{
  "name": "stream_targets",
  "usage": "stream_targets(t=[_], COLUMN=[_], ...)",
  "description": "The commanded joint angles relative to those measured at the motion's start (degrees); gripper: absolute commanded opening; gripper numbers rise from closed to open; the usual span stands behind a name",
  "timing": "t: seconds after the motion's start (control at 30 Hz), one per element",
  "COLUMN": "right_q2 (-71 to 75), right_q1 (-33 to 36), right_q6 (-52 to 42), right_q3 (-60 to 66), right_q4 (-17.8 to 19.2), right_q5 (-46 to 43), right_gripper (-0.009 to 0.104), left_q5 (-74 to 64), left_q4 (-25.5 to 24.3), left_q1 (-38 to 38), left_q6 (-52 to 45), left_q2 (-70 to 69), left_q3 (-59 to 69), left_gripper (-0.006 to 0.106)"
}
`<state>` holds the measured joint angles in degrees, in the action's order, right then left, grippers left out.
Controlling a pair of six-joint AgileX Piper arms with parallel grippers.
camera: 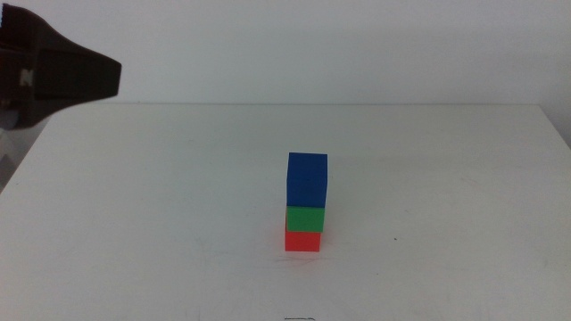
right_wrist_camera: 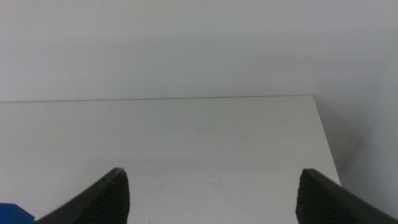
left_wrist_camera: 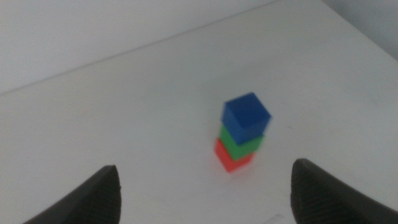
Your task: Stack red cubes first, then green, then blue cubes in a specific spot.
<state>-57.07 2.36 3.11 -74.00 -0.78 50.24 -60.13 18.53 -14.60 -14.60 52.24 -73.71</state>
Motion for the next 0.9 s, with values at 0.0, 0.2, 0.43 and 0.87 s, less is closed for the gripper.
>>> stream_targets(t=[0.0,0.2,0.43,0.87], right_q2=[0.7,0.7,0.7,0.7], right_q1=[-0.4,-0.4,-0.4,-0.4], right_q6=[-0.5,-0.5,-0.5,-0.5], right_q3=[-1.4,-1.4,-1.4,-1.4], right_q4=[0.2,0.2,0.2,0.2], right_q5=[-4.4,-4.4,-4.4,-4.4], right_gripper=[0.08,0.08,0.08,0.08], left_q5=[5.8,19.9,26.6,26.2], left_q4=[-2.4,-27.5,-31.0,-28.8], left_q1=[0.0,0.2,6.3,9.8], left_q6=[2.4,24.0,36.1,36.1], left_q2=[-0.5,-5.6,-11.2,-13.9], left_q3=[-1.3,6.5,13.1,13.3], left_gripper=[0.094,0.094,0.094,0.094])
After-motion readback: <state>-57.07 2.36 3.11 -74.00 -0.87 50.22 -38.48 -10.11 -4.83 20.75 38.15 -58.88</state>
